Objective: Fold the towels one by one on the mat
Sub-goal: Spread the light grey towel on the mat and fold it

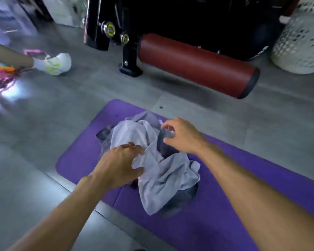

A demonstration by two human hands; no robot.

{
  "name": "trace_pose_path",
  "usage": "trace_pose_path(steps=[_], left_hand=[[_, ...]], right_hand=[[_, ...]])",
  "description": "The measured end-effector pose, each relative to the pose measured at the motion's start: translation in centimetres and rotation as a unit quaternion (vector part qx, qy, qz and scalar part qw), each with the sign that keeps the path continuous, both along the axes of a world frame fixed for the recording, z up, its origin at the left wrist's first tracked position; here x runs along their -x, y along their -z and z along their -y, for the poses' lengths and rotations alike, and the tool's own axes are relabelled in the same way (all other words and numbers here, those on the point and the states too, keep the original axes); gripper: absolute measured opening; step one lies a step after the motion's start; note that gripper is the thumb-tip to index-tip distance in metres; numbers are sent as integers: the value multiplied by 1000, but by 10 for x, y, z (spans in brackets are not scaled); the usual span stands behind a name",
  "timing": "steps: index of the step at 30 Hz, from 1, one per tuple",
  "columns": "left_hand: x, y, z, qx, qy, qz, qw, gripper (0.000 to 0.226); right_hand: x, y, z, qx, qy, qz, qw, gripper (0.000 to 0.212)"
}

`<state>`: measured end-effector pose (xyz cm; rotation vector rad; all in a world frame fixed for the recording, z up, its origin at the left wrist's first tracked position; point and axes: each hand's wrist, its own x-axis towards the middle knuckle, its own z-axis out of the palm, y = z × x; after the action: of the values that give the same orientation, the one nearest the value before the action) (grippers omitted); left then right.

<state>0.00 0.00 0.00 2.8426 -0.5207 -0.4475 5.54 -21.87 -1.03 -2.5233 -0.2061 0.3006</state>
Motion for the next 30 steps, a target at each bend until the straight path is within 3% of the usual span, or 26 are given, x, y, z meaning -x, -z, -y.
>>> trace_pose_path(steps=[6, 10, 14, 16, 18, 20, 24, 26, 28, 30], left_hand=[[-15, 125, -18, -37, -16, 69, 997, 67], [-29, 170, -19, -38, 26, 131, 990, 47], [-34, 156, 4, 117, 20, 126, 985, 8], [-44, 139, 27, 200, 3, 93, 975, 13], [-54, 126, 58, 277, 10, 82, 957, 30], [-63, 117, 95, 342, 20, 47, 938, 38], [-62, 105, 180, 374, 72, -9, 925, 39], [-47, 96, 222, 366, 89, -21, 926, 37], [-29, 87, 262, 379, 98, -47, 919, 33], [-8, 81, 302, 391, 109, -65, 912, 30]], right_hand=[[-16, 133, -38, 52, -109, 26, 992, 58], [-21, 174, -39, 105, -141, 107, 979, 28], [-12, 154, -8, -31, -16, 80, 996, 19], [-6, 133, 19, -131, 72, 60, 987, 22], [3, 112, 45, -267, 155, 35, 951, 27], [14, 97, 72, -392, 237, 17, 889, 27], [47, 88, 132, -496, 374, 39, 782, 24], [74, 81, 165, -547, 397, 25, 737, 24], [106, 75, 195, -569, 383, -20, 728, 37], [139, 77, 221, -518, 358, -41, 776, 34]])
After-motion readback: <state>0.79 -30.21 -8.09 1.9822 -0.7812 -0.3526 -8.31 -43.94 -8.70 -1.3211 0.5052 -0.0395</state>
